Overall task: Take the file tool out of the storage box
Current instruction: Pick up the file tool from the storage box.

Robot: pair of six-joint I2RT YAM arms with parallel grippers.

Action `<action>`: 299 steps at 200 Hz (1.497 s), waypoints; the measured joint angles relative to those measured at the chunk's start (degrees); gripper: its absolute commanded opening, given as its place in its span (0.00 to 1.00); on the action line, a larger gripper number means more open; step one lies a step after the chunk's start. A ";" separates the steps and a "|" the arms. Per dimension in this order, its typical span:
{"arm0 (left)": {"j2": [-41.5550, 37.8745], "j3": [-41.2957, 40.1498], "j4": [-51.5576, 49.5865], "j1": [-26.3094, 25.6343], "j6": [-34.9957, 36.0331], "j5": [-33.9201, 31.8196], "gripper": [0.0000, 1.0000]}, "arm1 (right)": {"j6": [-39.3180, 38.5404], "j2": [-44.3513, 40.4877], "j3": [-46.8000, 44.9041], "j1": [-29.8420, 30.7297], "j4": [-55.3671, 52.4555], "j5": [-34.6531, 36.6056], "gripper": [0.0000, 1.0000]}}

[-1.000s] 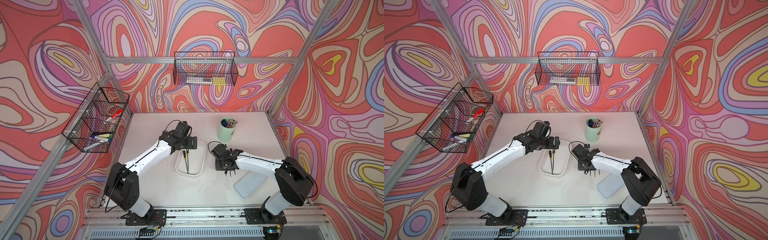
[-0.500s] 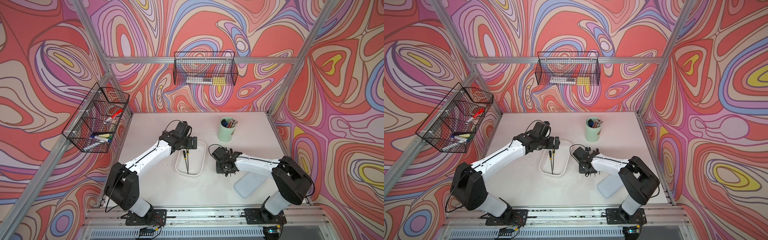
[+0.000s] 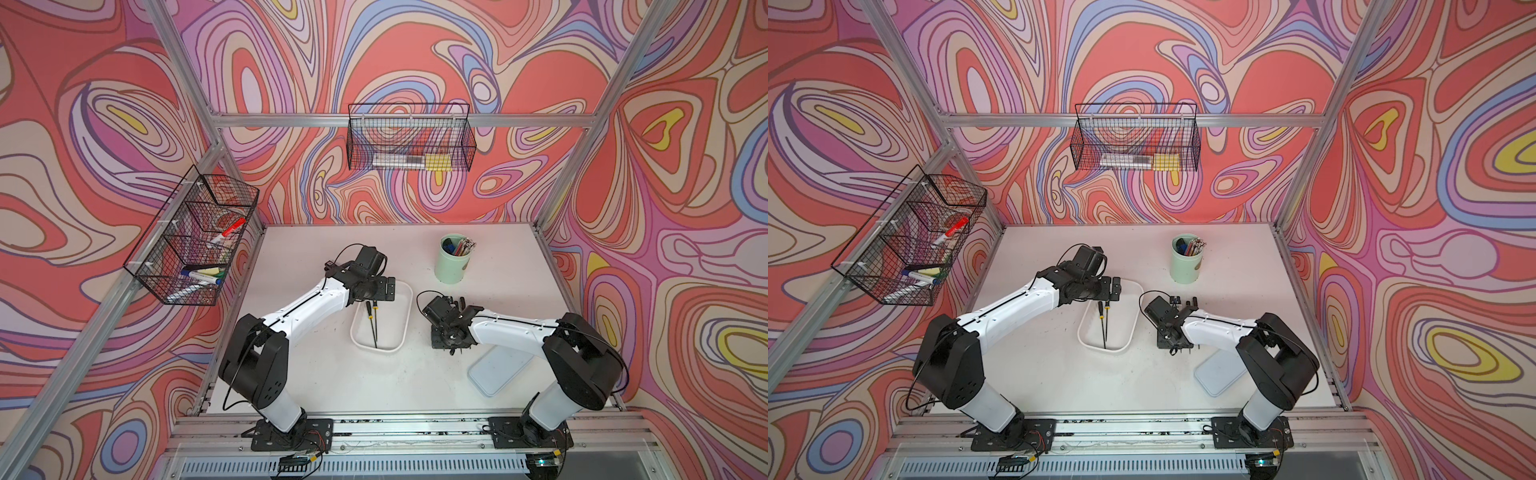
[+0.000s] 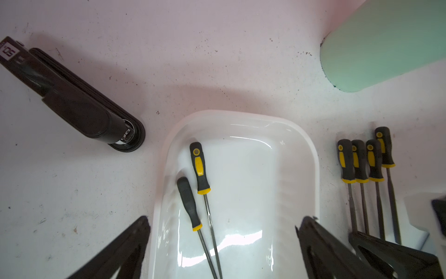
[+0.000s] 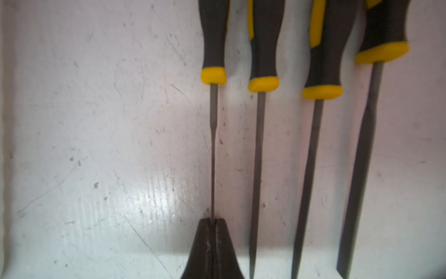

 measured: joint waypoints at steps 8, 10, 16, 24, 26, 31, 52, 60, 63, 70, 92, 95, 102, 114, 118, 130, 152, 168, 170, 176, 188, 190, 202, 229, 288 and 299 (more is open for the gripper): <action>0.42 0.26 0.00 0.00 0.02 -0.04 0.99 | 0.02 0.00 0.00 0.02 0.02 0.02 0.06; 0.52 0.33 0.00 0.00 0.02 -0.04 0.99 | 0.02 0.00 0.00 0.04 0.02 0.02 0.07; 0.76 0.55 0.00 0.00 0.07 -0.11 0.99 | 0.04 0.00 -0.02 0.09 0.07 0.07 0.07; 1.03 0.79 0.00 0.00 0.09 -0.24 0.99 | 0.04 0.00 -0.07 0.13 0.09 0.17 0.08; 1.07 0.83 -0.02 0.00 0.13 -0.28 0.99 | 0.04 0.00 -0.07 0.15 0.09 0.22 0.08; 1.20 1.03 0.00 0.00 0.24 -0.39 0.99 | 0.04 0.00 -0.07 0.24 0.09 0.31 0.08; 1.86 1.81 0.00 0.00 0.48 -0.59 0.99 | 0.04 0.00 -0.09 0.46 0.04 0.63 0.12; 2.19 2.08 -0.02 0.00 0.48 -0.66 0.99 | 0.09 0.00 -0.11 0.50 -0.02 0.76 0.12; 2.32 2.16 0.00 0.00 0.50 -0.63 0.99 | 0.09 0.00 -0.11 0.52 -0.07 0.81 0.12; 2.69 2.40 0.00 0.00 0.52 -0.63 0.98 | 0.11 0.00 -0.11 0.57 -0.11 0.87 0.13; 3.85 2.64 0.02 0.00 0.70 -0.63 0.95 | 0.17 -0.02 -0.11 0.66 -0.33 1.09 0.17; 4.04 2.67 0.02 0.00 0.72 -0.63 0.95 | 0.17 -0.02 -0.11 0.66 -0.39 1.14 0.18; 4.42 2.71 0.00 0.00 0.74 -0.63 0.93 | 0.20 -0.11 -0.11 0.68 -0.55 1.16 0.20; 5.27 3.08 -0.07 0.00 0.83 -0.66 0.91 | 0.09 -0.35 -0.11 0.70 -1.05 1.11 0.25; 5.57 3.30 -0.11 0.00 0.85 -0.68 0.89 | -0.13 -0.52 -0.11 0.70 -1.33 1.05 0.28; 6.71 4.31 -0.24 0.00 0.83 -0.90 0.85 | -0.55 -1.40 -0.11 0.72 -1.95 0.74 0.36; 9.01 6.73 -1.05 0.00 0.20 -1.53 0.77 | -1.53 -5.03 0.02 0.74 -2.29 -0.35 0.46; 10.49 8.00 -1.77 0.00 -0.70 -1.75 0.72 | -2.43 -8.22 0.63 0.76 -2.19 -1.20 0.54; 10.67 8.20 -1.99 0.00 -0.72 -1.77 0.72 | -2.71 -8.46 0.70 0.76 -2.16 -1.33 0.56; 11.10 8.50 -2.27 0.00 -1.16 -1.86 0.71 | -3.08 -9.40 1.01 0.76 -2.08 -1.68 0.60; 12.04 9.14 -2.91 0.00 -2.12 -2.01 0.68 | -3.96 -11.04 1.64 0.76 -1.68 -2.38 0.68; 12.17 9.20 -2.97 0.00 -2.23 -2.05 0.68 | -4.48 -11.30 1.73 0.76 -1.60 -2.54 0.69; 13.05 9.73 -3.67 0.00 -3.10 -2.19 0.65 | -5.33 -12.50 2.21 0.76 -0.98 -3.54 0.76; 14.93 11.17 -5.35 0.00 -5.20 -2.73 0.61 | -7.96 -14.71 2.34 0.76 1.22 -6.49 0.86; 19.34 12.96 -6.64 0.00 -8.35 -3.89 0.55 | -11.21 -17.44 1.05 0.57 5.62 -10.38 0.87; 20.33 13.51 -6.99 0.00 -8.74 -4.31 0.55 | -11.54 -17.86 0.35 0.33 5.97 -10.71 0.87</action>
